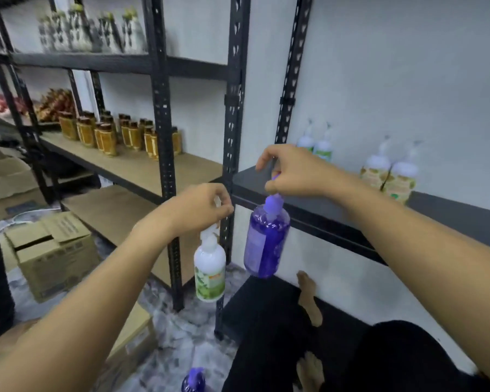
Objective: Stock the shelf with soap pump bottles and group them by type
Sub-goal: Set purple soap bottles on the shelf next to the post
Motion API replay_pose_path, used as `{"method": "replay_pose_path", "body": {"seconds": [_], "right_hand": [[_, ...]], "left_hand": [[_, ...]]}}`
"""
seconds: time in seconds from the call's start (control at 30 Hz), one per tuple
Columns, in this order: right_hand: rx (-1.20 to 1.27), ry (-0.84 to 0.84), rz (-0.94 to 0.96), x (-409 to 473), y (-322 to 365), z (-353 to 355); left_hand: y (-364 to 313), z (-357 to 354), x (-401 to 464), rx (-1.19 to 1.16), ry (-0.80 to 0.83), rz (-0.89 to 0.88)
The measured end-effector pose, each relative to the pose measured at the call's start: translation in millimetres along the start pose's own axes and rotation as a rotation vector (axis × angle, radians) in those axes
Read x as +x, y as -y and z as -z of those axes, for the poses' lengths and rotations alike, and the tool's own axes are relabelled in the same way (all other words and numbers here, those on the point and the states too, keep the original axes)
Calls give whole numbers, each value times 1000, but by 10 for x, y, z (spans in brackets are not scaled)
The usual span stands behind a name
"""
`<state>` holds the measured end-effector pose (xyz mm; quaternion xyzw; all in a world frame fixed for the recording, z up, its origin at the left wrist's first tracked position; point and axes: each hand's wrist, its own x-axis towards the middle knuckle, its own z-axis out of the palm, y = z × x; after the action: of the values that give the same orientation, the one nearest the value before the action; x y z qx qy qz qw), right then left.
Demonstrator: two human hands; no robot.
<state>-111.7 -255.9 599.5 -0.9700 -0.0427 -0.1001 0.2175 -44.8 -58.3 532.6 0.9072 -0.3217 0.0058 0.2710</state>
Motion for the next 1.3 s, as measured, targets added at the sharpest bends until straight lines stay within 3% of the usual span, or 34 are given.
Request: {"method": "replay_pose_path", "body": {"seconds": [0.3,0.5,0.97,1.3], "right_hand": [[24,-164,-150,-239,-415,1321],[-22,-251,-277,-525,-918,1876],[-65,-427,-589,-1484,-2303,2720],[-83,-499,-709,-1911,-3079,2932]], "left_hand": [[-1157,445,739,-23,-122,-277],[-1849,423,1117,-29,-98,-406],[-3426,-432,1990,-98,14,-641],[-4132,-1058,2325,-105,87,-744]]}}
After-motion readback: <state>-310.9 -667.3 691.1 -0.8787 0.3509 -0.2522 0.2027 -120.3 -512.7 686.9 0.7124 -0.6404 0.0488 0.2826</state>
